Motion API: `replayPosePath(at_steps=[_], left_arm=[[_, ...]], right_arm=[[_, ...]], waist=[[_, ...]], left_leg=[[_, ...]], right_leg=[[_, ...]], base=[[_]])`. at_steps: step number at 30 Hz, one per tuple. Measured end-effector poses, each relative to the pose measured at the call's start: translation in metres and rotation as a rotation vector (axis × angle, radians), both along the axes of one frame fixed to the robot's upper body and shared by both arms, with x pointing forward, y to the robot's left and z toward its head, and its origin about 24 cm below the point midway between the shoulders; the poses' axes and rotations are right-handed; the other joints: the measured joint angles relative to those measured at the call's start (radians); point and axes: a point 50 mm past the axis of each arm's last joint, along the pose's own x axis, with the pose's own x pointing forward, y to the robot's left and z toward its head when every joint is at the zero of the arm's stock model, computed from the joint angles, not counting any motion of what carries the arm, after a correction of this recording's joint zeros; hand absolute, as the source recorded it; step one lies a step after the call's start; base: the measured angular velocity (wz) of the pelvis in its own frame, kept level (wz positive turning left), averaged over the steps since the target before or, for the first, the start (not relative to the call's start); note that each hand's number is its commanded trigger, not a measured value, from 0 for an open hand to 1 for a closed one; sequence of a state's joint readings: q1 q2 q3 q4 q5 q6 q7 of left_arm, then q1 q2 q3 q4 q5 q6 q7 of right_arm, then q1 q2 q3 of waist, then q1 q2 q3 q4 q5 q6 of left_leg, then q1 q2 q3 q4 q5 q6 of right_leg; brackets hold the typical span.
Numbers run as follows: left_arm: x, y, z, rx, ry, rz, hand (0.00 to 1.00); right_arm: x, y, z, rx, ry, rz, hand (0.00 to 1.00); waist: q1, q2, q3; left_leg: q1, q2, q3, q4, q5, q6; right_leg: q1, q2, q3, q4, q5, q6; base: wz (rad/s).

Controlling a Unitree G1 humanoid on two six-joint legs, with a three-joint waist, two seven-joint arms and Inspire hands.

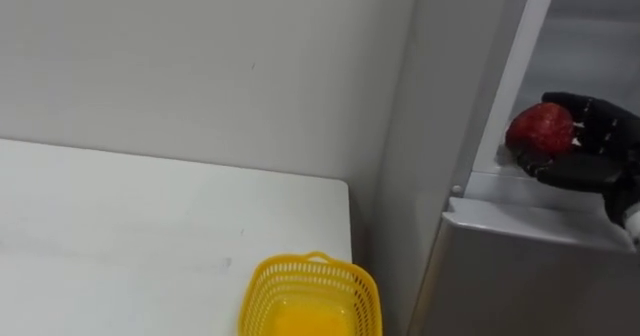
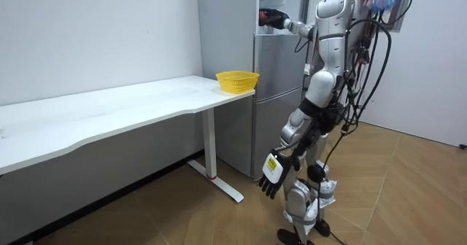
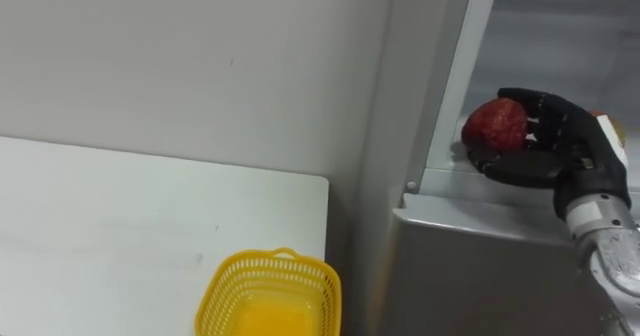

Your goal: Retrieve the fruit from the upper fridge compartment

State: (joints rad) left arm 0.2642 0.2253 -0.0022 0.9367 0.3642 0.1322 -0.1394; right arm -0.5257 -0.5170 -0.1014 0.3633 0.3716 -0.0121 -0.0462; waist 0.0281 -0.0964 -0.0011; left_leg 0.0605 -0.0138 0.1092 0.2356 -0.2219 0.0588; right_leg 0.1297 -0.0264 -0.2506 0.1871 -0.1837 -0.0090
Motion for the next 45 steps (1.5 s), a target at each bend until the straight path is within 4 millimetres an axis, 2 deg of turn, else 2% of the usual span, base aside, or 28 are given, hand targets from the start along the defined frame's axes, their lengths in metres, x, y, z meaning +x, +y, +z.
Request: replayPosePath(at_steps=[3,5,8,14,20,23,24,28,31,34,38,41,45], left_arm=[[0.004,0.0,0.0,0.002,-0.009,-0.002,0.0],[0.002,-0.001,-0.001,0.004,-0.005,0.001,0.0],[-0.006,-0.002,-0.003,0.014,0.019,0.006,0.0],[-0.013,-0.006,-0.005,0.004,0.043,0.012,0.0],[-0.011,-0.009,-0.006,0.003,0.014,-0.003,0.0],[-0.011,-0.01,-0.006,0.008,0.007,-0.01,0.0],[-0.012,-0.01,-0.006,0.008,0.008,-0.012,0.0],[-0.016,-0.014,-0.009,-0.008,0.022,-0.012,0.0],[-0.014,-0.016,-0.009,-0.015,0.018,-0.01,0.0],[-0.015,-0.018,-0.011,-0.022,0.03,-0.01,0.0],[-0.012,-0.021,-0.012,-0.034,0.025,-0.038,0.0],[-0.008,-0.02,-0.012,-0.04,0.018,-0.047,0.0],[-0.003,-0.018,-0.011,-0.045,0.015,-0.081,0.0]], right_arm=[[-0.003,0.004,0.0,0.01,-0.013,-0.006,1.0],[-0.01,0.011,0.0,-0.01,-0.034,-0.016,1.0],[-0.021,0.019,0.001,-0.022,-0.071,-0.001,1.0],[-0.039,0.041,0.004,0.026,-0.152,0.044,1.0],[-0.065,0.061,0.014,0.04,-0.251,0.124,1.0],[-0.07,0.066,0.014,0.064,-0.283,0.135,1.0],[-0.07,0.066,0.014,0.064,-0.286,0.134,1.0],[-0.077,0.073,0.02,-0.008,-0.336,0.112,1.0],[-0.088,0.078,0.024,-0.08,-0.392,0.104,1.0],[-0.095,0.089,0.027,-0.164,-0.416,0.114,1.0],[-0.103,0.103,0.032,-0.26,-0.472,0.134,1.0],[-0.106,0.11,0.035,-0.313,-0.5,0.141,1.0],[-0.109,0.125,0.032,-0.386,-0.519,0.199,1.0]], waist=[[0.002,0.006,-0.0014],[0.004,0.015,-0.0073],[0.0,0.027,-0.0109],[-0.026,0.04,-0.0036],[-0.027,0.041,-0.0034],[-0.036,0.047,0.0001],[-0.038,0.048,-0.0004],[-0.05,0.061,-0.0111],[-0.049,0.073,-0.01],[-0.049,0.071,-0.0092],[-0.048,0.058,-0.0081],[-0.027,0.05,-0.0051],[-0.019,0.043,-0.0036]], left_leg=[[0.0,0.0,0.001,0.0,0.0,0.0],[-0.002,0.001,0.004,-0.003,0.0,0.0],[0.002,0.002,0.016,-0.015,0.001,-0.001],[-0.002,0.002,0.023,-0.015,0.001,-0.001],[-0.004,0.002,0.024,-0.015,0.001,-0.001],[-0.006,0.002,0.024,-0.015,0.0,0.0],[-0.007,0.002,0.024,-0.014,0.0,0.0],[-0.017,0.002,0.028,-0.012,0.0,0.0],[-0.016,0.003,0.028,-0.014,0.001,0.0],[-0.014,0.004,0.033,-0.016,0.002,-0.001],[-0.013,0.007,0.043,-0.015,0.002,-0.001],[-0.013,0.008,0.05,-0.015,0.002,-0.001],[-0.014,0.007,0.044,-0.012,0.002,-0.001]], right_leg=[[-0.002,-0.002,0.002,0.001,0.0,0.0],[-0.008,-0.003,0.004,0.002,0.0,0.0],[-0.013,-0.002,0.007,0.001,0.0,0.0],[-0.019,0.001,0.018,0.0,0.0,0.0],[-0.022,0.0,0.027,0.0,0.0,0.0],[-0.023,-0.001,0.028,0.0,0.0,0.0],[-0.025,-0.001,0.028,0.0,0.0,-0.001],[-0.037,-0.001,0.032,0.005,0.001,-0.002],[-0.042,-0.002,0.029,0.015,0.001,-0.002],[-0.044,-0.001,0.035,0.015,0.001,-0.002],[-0.046,0.002,0.046,0.016,0.002,-0.003],[-0.049,0.002,0.048,0.017,0.003,-0.005],[-0.047,0.001,0.047,0.018,0.003,-0.005]], base=[[0.0],[-0.02],[-0.11],[-0.04],[0.0],[0.0],[0.0],[-0.03],[-0.01],[-0.05],[-0.08],[-0.08],[0.04]])
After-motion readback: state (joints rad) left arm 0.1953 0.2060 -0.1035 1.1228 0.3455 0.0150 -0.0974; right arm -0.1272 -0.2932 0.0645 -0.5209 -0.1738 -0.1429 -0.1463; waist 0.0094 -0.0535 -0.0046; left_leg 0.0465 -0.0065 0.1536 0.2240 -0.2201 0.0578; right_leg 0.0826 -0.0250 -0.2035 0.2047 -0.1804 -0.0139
